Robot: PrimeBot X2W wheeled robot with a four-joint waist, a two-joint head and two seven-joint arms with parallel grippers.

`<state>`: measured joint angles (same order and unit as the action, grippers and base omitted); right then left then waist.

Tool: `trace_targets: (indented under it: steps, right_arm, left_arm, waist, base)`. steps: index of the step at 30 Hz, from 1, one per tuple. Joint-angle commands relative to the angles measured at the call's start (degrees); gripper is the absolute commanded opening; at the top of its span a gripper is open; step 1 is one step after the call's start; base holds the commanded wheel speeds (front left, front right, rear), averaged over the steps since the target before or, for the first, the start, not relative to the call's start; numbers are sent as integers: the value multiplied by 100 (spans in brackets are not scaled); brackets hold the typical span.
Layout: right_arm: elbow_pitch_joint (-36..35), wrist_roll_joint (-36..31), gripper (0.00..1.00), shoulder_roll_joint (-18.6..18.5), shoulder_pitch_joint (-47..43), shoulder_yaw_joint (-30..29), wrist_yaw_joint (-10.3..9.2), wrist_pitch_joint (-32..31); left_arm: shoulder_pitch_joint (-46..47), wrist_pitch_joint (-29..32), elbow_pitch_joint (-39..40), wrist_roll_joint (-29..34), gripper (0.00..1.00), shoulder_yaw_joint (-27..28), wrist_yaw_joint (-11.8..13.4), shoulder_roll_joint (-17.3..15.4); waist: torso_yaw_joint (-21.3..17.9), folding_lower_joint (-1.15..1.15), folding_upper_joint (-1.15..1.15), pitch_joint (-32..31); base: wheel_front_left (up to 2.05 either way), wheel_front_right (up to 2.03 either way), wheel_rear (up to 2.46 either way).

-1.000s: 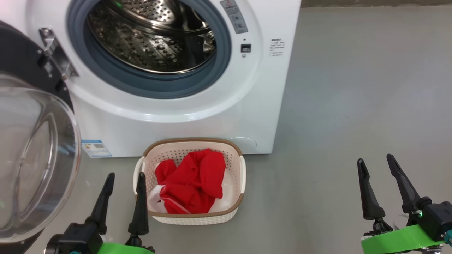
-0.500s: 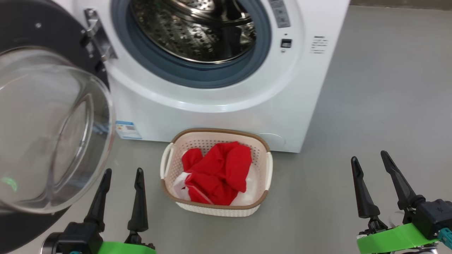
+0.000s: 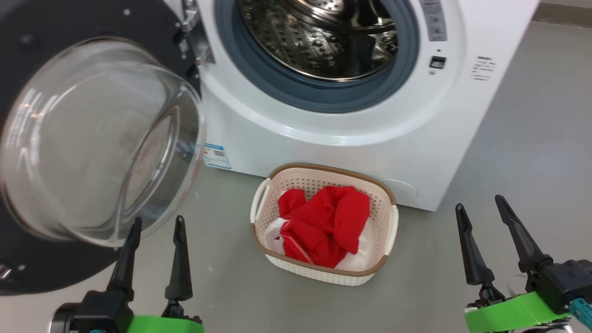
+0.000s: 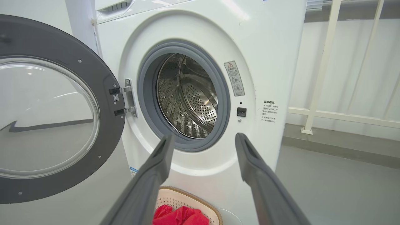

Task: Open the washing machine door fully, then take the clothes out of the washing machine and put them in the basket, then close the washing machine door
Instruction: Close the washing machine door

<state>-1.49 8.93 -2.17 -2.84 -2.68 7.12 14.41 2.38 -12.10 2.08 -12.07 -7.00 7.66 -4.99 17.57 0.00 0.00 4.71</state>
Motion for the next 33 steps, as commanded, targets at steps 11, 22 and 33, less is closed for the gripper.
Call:
trace_targets:
  steps: [11, 22, 33]
  right_arm:
    - [-266, -163, 100, -71, 248, 225, 36, -100]
    - [-368, -184, 100, -71, 191, 252, 36, -168]
    - [-402, -192, 100, -71, 158, 301, 36, -224]
  left_arm:
    - [76, 116, 210, 12, 100, 156, 155, -111]
    - [5, 123, 220, -4, 100, 174, 245, -149]
    - [-53, 86, 248, -33, 100, 198, 342, -158]
  waist:
    - [643, 0, 0, -52]
    - [1120, 0, 0, -90]
    - [1311, 0, 0, -136]
  base:
    - [0, 0, 0]
    - [0, 0, 0]
    - [0, 0, 0]
